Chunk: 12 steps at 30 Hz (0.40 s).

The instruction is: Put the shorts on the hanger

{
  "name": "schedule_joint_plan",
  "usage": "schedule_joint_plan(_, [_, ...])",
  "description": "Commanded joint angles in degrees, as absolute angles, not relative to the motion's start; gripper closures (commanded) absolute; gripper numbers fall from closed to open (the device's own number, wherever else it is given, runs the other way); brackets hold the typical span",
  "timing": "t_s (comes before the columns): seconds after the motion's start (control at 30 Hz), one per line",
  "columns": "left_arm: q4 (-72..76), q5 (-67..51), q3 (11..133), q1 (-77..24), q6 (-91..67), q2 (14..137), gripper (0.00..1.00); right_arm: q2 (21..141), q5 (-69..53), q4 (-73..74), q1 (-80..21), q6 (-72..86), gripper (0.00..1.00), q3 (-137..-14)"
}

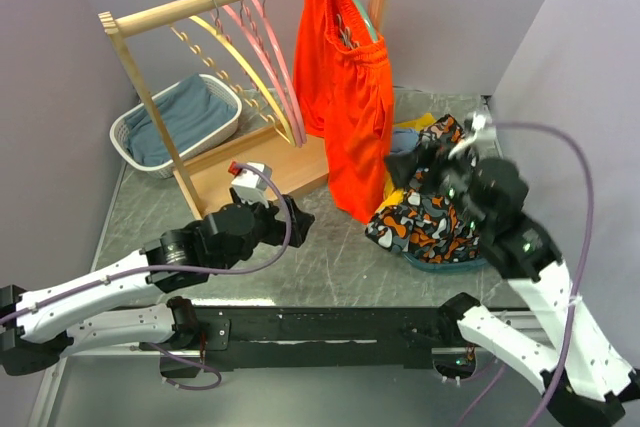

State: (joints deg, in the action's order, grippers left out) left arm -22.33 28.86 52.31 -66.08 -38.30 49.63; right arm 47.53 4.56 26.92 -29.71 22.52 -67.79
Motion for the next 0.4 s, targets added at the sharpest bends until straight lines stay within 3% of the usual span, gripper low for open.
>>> schedule_joint_plan(0.0, [-16.6,29.6,48.5,-66.3,-40.7,49.5,0.04,39.0,2.5,21.1,-31.7,30.0,0.0,-50.5])
schedule_joint_plan(0.17, [-12.6,30.1,43.9,-66.3,-42.0,49.5,0.04,31.6,3.6,17.7,-34.1,33.4,0.0,-36.6])
schedule_joint_plan(0.37, [-11.2,31.4,41.9,-66.3,-41.8,50.1,0.03,30.7,5.1,18.2,-34.2,32.8,0.0,-35.2])
